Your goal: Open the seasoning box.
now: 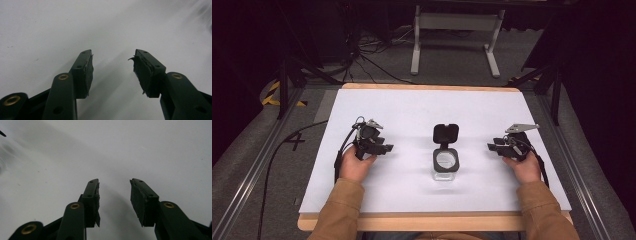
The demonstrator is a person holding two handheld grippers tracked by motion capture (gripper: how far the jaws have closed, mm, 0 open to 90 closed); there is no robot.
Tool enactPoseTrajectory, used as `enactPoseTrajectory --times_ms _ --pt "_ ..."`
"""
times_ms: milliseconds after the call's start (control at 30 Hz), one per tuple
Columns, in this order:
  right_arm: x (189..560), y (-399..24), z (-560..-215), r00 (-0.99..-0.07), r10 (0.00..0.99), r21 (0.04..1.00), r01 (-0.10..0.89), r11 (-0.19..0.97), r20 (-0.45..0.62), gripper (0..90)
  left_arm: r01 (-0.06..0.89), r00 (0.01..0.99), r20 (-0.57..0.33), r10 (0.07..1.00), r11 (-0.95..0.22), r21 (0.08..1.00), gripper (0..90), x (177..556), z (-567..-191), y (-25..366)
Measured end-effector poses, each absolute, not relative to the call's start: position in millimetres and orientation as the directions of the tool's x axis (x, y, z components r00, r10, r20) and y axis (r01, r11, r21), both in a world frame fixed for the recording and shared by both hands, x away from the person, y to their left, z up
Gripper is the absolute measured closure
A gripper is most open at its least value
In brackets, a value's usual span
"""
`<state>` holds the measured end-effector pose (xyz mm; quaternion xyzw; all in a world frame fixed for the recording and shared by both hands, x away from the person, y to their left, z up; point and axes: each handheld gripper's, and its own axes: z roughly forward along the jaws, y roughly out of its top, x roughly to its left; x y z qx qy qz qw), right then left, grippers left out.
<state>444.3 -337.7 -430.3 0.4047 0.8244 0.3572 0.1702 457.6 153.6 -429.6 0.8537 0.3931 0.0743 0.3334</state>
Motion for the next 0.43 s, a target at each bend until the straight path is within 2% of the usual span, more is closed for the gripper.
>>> enactPoseTrajectory --times_ms 433 --pt "444.0 -329.2 -434.6 -0.633 0.775 0.719 0.539 0.439 0.001 57.0 0.601 0.698 -0.133 0.704 -0.475 0.642 47.3 455.0 -424.8 150.6"
